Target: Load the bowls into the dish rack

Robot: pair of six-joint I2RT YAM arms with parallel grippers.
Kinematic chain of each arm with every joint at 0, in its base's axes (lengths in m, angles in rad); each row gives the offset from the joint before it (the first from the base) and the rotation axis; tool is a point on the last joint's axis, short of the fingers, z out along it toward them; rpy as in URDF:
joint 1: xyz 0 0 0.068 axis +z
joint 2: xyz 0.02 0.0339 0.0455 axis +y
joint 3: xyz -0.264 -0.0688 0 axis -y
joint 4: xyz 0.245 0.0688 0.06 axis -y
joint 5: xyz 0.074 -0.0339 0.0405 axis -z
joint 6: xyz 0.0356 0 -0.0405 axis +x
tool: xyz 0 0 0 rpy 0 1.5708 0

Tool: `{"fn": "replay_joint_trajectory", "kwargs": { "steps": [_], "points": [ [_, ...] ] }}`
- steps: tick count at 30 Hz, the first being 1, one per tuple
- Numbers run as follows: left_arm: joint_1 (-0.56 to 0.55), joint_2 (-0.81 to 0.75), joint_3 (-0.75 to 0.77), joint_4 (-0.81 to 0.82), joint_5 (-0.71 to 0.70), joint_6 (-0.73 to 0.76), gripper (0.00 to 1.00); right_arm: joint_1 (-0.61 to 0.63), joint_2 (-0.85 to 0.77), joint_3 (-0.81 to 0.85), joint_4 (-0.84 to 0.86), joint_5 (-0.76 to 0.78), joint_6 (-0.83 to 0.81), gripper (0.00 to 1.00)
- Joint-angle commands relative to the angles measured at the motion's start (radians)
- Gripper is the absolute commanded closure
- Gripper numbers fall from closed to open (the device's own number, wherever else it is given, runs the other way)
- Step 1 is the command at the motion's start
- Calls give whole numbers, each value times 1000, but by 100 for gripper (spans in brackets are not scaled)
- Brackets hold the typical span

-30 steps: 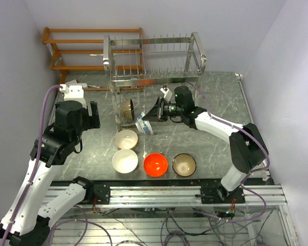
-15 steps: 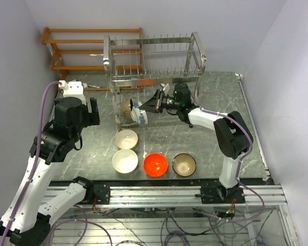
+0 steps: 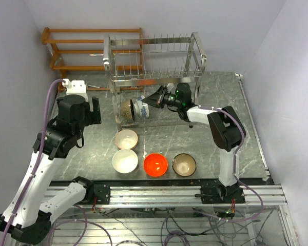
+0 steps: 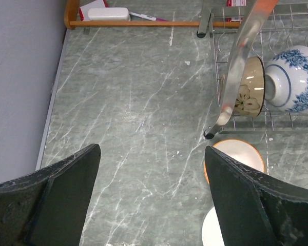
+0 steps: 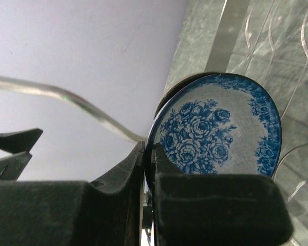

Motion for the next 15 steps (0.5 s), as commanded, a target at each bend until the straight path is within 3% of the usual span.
{"fn": "replay_joint_trajectory", "kwargs": {
  "steps": [1, 15],
  "points": [
    [7, 14, 26, 43, 1, 17, 7, -20, 79, 94, 156, 58, 70, 100],
    [7, 19, 19, 47, -2, 12, 7, -50, 203, 258, 203, 119, 134, 100]
  ]
}}
